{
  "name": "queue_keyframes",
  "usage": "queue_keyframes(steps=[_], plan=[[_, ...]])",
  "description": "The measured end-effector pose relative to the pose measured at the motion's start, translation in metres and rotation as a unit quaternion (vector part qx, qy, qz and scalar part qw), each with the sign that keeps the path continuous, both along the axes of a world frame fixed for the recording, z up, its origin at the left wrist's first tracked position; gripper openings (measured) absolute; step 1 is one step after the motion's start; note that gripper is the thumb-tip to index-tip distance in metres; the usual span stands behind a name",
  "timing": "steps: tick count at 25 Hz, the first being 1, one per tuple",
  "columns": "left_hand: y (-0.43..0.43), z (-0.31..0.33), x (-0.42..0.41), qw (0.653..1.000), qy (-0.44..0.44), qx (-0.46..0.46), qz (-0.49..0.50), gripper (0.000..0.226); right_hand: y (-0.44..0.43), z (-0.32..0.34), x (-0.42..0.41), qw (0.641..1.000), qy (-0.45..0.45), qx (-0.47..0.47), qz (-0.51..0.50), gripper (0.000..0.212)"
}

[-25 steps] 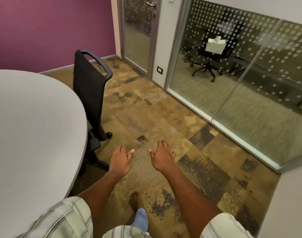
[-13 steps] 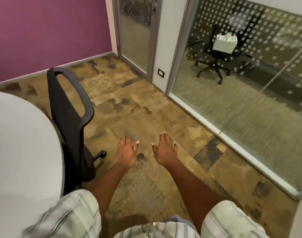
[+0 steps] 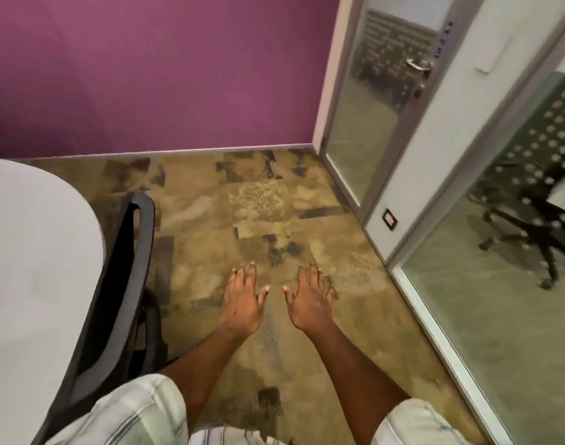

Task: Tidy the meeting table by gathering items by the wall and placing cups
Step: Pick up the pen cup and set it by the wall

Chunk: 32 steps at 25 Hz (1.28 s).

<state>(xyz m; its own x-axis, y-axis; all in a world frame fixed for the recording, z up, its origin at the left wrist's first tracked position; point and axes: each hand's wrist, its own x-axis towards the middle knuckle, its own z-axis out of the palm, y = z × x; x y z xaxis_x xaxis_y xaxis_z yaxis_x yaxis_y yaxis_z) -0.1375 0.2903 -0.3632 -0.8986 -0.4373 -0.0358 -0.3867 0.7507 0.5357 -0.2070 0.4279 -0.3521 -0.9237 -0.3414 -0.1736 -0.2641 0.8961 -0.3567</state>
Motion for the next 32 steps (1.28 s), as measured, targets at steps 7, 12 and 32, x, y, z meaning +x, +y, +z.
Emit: queue_keyframes(steps=[7, 12, 32], plan=[[-0.059, 0.003, -0.149, 0.992, 0.009, 0.025, 0.126, 0.071, -0.076, 0.018, -0.165, 0.996, 0.002, 0.009, 0.093, 0.065], [-0.153, -0.008, -0.284, 0.985, 0.006, 0.038, 0.169, 0.066, -0.16, 0.011, -0.296, 0.993, -0.008, 0.017, 0.121, 0.066], [-0.537, 0.017, -0.48, 0.902, -0.009, -0.049, 0.428, 0.068, -0.628, 0.019, -0.579, 0.909, 0.017, -0.022, 0.416, 0.068]])
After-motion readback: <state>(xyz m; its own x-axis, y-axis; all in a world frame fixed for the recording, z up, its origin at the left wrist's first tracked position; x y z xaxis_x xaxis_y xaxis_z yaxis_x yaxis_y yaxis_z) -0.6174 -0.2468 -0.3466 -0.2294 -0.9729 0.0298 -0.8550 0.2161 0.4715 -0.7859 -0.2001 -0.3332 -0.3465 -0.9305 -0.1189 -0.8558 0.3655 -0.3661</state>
